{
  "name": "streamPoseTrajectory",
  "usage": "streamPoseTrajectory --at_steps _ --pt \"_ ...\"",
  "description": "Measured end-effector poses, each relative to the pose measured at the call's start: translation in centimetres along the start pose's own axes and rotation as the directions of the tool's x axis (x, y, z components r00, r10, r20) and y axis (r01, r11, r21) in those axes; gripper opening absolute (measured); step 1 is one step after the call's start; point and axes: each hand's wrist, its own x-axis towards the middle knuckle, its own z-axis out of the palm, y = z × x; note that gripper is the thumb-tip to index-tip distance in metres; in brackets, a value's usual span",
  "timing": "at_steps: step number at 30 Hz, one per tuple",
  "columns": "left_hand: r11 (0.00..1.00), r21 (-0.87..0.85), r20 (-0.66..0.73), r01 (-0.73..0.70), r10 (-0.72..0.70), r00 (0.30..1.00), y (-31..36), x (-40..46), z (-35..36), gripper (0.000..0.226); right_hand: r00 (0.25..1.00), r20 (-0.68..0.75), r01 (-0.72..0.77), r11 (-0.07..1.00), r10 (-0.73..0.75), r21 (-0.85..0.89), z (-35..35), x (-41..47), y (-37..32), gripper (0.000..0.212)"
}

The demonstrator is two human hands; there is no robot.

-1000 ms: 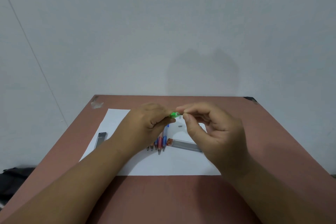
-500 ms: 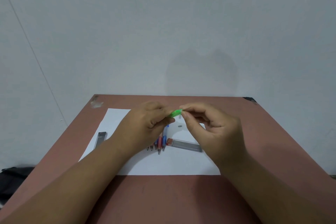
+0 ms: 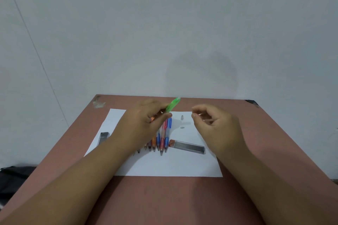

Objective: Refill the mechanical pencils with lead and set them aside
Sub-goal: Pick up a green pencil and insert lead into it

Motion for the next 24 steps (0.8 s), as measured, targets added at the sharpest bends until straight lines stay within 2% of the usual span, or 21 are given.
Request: streamPoseTrajectory --at_steps 3,6,10,12,20,23,24 --pt "0.999 -0.004 -0.023 0.054 -0.054 0.998 -0.5 0.1 -0.2 0.019 0.991 0.084 -0.091 0.985 0.104 -0.149 0.1 0.7 1.1 0.014" --pt "0.996 0.047 -0.044 0.080 -0.078 0.996 -0.8 0.1 -0.4 0.021 0.953 0.242 -0.111 0.953 0.182 -0.281 0.2 1.1 1.6 0.015" --pt "0.990 0.066 -0.058 0.127 -0.124 0.991 -0.9 0.2 -0.5 0.021 0.885 0.437 0.051 0.900 0.159 -0.432 1.0 1.7 0.8 0.023" --pt "0.987 0.071 -0.052 0.142 -0.138 0.989 -0.9 0.2 -0.4 0.021 0.861 0.481 0.103 0.867 0.167 -0.487 1.7 1.9 0.6 0.024" --pt "0.985 0.080 -0.031 0.151 -0.149 0.988 -1.5 0.1 -0.2 0.020 0.899 0.409 0.054 0.887 0.157 -0.458 2.5 1.9 0.3 0.020" --pt "0.985 0.082 -0.022 0.150 -0.149 0.989 -1.6 0.1 -0.2 0.020 0.975 0.215 -0.003 0.971 0.055 -0.238 1.9 1.3 -0.1 0.015" --pt "0.986 0.082 -0.023 0.147 -0.146 0.989 -1.6 0.1 -0.2 0.020 0.991 0.133 0.023 0.987 -0.002 -0.158 1.6 1.1 -0.3 0.013"
